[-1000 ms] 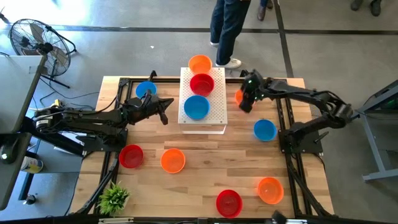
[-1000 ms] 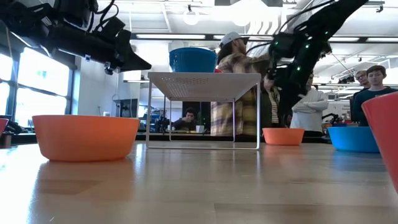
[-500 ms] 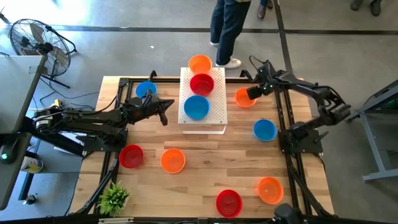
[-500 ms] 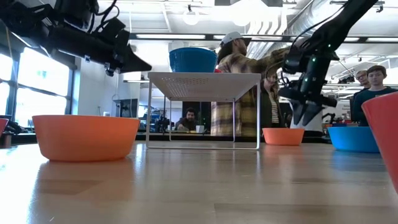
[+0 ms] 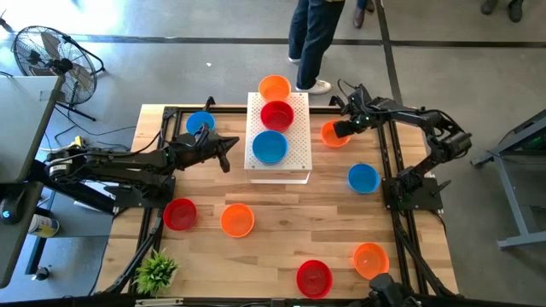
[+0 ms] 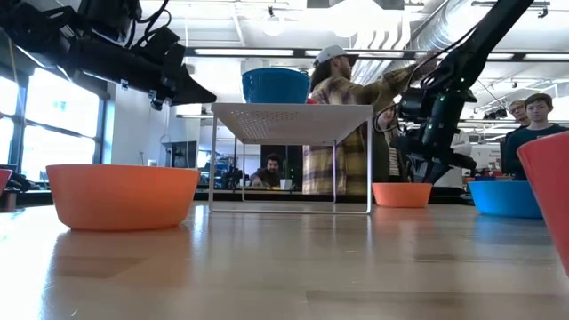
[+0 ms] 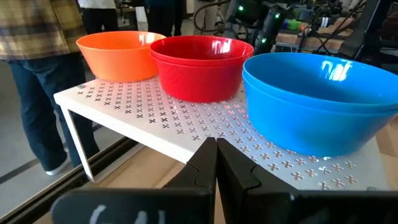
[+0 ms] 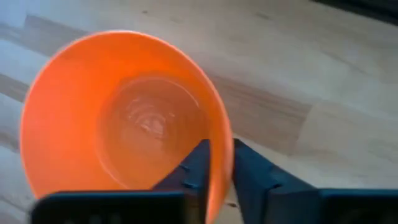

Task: Pick & Place Mini bowls
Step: Stack the orange bowl on top of the other orange bowl on the shelf

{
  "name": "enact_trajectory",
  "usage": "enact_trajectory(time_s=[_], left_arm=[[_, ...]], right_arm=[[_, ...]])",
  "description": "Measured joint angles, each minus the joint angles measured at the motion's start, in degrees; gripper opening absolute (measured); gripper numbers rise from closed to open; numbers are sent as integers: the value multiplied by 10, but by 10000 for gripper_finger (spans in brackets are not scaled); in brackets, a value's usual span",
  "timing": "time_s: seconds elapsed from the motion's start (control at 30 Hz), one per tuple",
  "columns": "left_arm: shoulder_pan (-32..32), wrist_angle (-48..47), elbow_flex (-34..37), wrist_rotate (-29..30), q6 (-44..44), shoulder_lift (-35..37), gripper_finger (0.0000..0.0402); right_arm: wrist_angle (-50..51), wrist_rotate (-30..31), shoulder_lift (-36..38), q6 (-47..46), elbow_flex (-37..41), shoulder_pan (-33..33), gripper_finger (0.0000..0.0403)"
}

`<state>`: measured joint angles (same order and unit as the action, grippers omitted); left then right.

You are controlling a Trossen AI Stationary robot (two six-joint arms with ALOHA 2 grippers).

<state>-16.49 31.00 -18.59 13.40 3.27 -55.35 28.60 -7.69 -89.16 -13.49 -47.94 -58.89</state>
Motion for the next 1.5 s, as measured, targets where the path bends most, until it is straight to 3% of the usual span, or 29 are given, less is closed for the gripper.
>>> enact_trajectory(time_s=[0.1,0.3,0.53,0.7,1.0,1.27,1.5], left_arm=[[0,0,0,-6,0,0,0],[0,0,0,-6,0,0,0],[0,1,0,-10,1,0,0],[0,1,0,-21,5,0,0],[0,2,0,-24,5,0,0],[0,8,0,-24,7,0,0],[0,6,0,-24,11,0,0]], right_arm=[[8,-2,5,8,0,0,9],[51,-27,36,5,-7,-5,5],[147,-7,86,5,-91,-5,1],[179,-10,83,12,-102,1,27],[91,-4,81,-12,-15,0,124],[33,-8,76,-34,25,1,133],[12,3,25,-43,24,18,132]])
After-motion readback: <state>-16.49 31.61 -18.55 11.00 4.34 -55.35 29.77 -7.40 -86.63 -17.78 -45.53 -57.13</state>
